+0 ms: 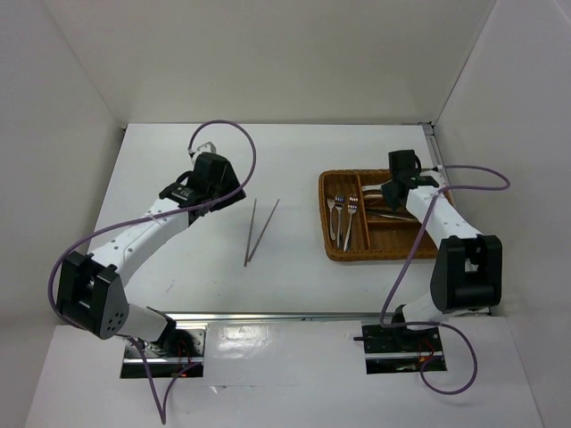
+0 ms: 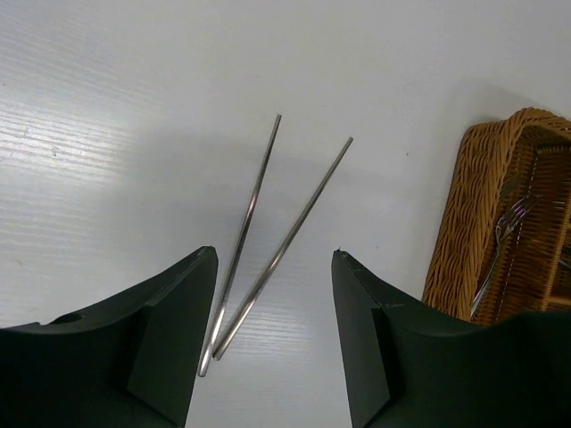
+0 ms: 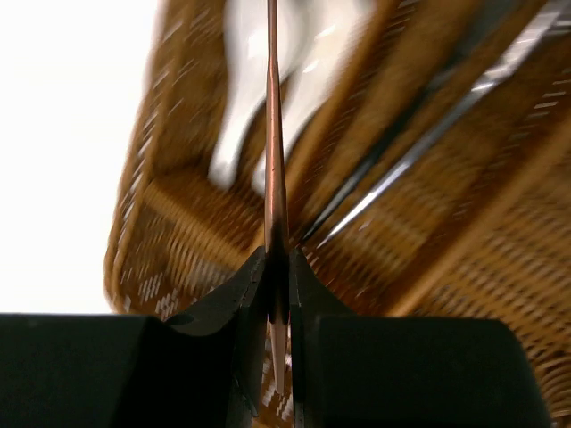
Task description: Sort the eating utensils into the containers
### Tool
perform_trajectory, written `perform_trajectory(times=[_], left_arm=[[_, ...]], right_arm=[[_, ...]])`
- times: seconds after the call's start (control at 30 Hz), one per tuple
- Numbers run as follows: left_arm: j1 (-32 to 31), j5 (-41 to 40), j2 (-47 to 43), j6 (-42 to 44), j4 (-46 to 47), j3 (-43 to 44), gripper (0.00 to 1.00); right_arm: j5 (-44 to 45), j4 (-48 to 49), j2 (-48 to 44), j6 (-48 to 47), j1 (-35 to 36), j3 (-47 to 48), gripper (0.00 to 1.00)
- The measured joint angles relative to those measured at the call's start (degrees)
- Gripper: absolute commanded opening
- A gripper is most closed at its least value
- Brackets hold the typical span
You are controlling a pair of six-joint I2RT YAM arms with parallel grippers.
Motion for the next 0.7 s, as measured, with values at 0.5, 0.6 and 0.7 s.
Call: perform_trajectory(times=[0.5, 0.6, 0.7], left_arm=[[0.3, 0.5, 1.1, 2.2, 0.0, -0.2, 0.68], [0.3, 0.9, 1.9, 2.3, 0.0, -0.2, 0.67], [0.4, 1.2, 2.8, 2.4, 0.0, -0.3, 0.67]], right_arm=[[-0.1, -5.7, 2.4, 11.1, -4.5, -4.2, 0.0], [-0.5, -5.7, 4.2, 11.3, -4.5, -4.2, 0.0], [-1.0, -5.0, 5.6, 11.3, -4.5, -3.9, 0.11]])
